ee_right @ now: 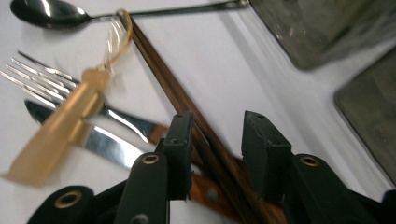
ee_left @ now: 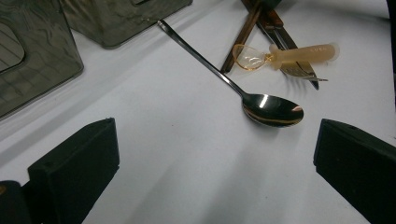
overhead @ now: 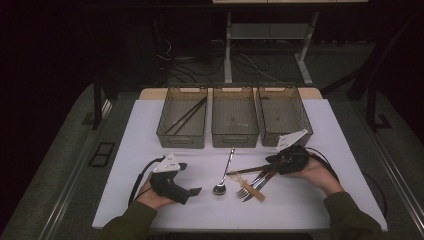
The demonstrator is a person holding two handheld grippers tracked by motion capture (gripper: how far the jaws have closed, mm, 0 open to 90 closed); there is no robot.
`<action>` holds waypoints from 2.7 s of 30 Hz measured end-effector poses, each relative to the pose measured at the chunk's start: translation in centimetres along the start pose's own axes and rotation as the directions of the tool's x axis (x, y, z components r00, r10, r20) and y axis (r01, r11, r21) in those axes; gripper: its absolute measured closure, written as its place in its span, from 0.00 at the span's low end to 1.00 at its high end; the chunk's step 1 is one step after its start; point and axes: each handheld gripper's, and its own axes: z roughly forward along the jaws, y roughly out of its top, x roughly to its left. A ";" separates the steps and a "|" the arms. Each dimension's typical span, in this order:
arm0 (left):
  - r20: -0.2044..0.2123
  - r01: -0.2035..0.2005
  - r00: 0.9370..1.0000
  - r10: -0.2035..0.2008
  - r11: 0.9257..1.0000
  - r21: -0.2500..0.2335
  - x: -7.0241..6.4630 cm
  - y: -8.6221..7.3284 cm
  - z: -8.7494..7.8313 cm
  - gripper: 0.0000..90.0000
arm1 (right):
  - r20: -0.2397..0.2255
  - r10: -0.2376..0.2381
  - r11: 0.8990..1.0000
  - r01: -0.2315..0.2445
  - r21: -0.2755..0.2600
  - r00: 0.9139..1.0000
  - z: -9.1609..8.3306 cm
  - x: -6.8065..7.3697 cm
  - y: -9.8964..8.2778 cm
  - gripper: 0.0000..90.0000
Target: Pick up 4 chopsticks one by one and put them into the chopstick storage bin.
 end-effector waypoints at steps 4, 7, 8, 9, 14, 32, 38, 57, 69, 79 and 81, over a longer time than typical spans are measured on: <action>0.002 -0.001 1.000 0.001 1.000 0.000 0.0 0.0 0.0 0.00 | -0.024 -0.009 1.000 0.009 -0.011 1.000 0.9 0.3 0.8 0.69; 0.003 -0.001 1.000 0.001 1.000 0.000 0.0 0.0 0.0 0.00 | -0.037 -0.025 1.000 0.025 -0.003 0.999 1.6 0.4 1.2 0.68; 0.003 -0.001 1.000 0.001 1.000 0.000 0.0 0.0 0.0 0.00 | -0.042 -0.030 1.000 0.030 -0.001 0.999 1.7 0.5 1.2 0.68; 0.004 -0.002 1.000 0.002 1.000 0.000 0.0 0.0 0.0 0.00 | -0.047 -0.049 0.999 0.049 0.004 0.998 1.9 0.4 1.3 0.68; 0.005 -0.001 1.000 0.001 1.000 -0.002 0.0 0.0 0.1 0.00 | -0.061 -0.051 0.998 0.053 0.021 0.997 2.5 0.5 1.4 0.69; 0.007 -0.001 1.000 0.001 1.000 0.004 -0.1 0.0 0.2 0.00 | -0.045 -0.036 0.999 0.038 0.030 0.998 2.6 0.2 1.2 0.78; 0.007 -0.001 1.000 0.001 1.000 0.004 -0.1 0.0 0.2 0.00 | -0.019 -0.032 0.999 0.033 0.036 0.999 2.4 0.0 1.2 0.81; 0.008 0.000 1.000 0.000 1.000 0.003 -0.1 0.0 0.2 0.00 | 0.016 0.018 0.999 -0.019 0.035 1.000 2.3 -0.2 1.2 0.89; 0.009 -0.002 1.000 0.002 1.000 0.004 -0.1 0.0 0.1 0.00 | 0.052 0.080 0.996 -0.078 -0.043 0.995 0.2 -0.4 0.9 0.61; 0.009 -0.002 1.000 0.002 1.000 0.004 -0.1 0.0 0.1 0.00 | 0.080 0.119 0.991 -0.114 -0.066 0.990 -4.2 0.1 -1.3 0.74; 0.009 -0.004 1.000 0.004 1.000 0.005 -0.2 0.0 0.1 0.00 | 0.080 0.124 0.991 -0.119 -0.065 0.989 -4.7 0.2 -1.9 0.78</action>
